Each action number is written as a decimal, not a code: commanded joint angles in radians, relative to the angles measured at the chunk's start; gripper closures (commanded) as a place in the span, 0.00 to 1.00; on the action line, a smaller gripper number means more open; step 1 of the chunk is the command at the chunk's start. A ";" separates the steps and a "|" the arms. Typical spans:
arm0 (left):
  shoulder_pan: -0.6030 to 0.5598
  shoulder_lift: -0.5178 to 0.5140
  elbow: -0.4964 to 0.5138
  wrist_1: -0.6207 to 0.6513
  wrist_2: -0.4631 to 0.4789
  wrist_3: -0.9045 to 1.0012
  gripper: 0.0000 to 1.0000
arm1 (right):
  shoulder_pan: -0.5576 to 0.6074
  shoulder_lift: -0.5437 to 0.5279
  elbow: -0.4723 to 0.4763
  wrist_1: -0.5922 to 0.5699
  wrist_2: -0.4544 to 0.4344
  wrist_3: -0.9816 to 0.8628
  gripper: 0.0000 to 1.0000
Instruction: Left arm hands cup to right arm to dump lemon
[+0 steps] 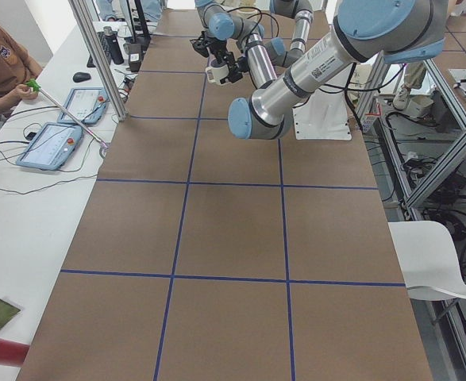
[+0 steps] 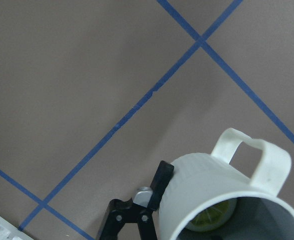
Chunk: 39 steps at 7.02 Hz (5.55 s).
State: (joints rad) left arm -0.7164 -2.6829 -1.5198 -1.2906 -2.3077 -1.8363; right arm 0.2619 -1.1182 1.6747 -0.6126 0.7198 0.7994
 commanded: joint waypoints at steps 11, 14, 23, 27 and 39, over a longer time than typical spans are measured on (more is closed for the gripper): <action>-0.144 0.205 -0.234 0.001 0.016 0.077 0.00 | 0.247 -0.515 0.128 0.371 0.216 0.021 0.78; -0.143 0.212 -0.234 0.002 0.022 0.077 0.00 | 0.258 -0.731 0.113 0.604 0.219 0.198 0.79; -0.118 0.209 -0.232 0.002 0.039 0.072 0.00 | 0.301 -0.926 -0.502 1.471 0.245 0.588 0.89; -0.115 0.206 -0.232 0.002 0.039 0.071 0.00 | 0.301 -0.951 -0.533 1.488 0.262 0.834 0.90; -0.118 0.189 -0.237 0.025 0.045 0.069 0.00 | 0.336 -0.928 -0.614 1.659 0.263 1.565 0.88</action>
State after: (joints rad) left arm -0.8348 -2.4874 -1.7558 -1.2705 -2.2626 -1.7647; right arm 0.5879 -2.0486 1.0978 0.9822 0.9832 2.3016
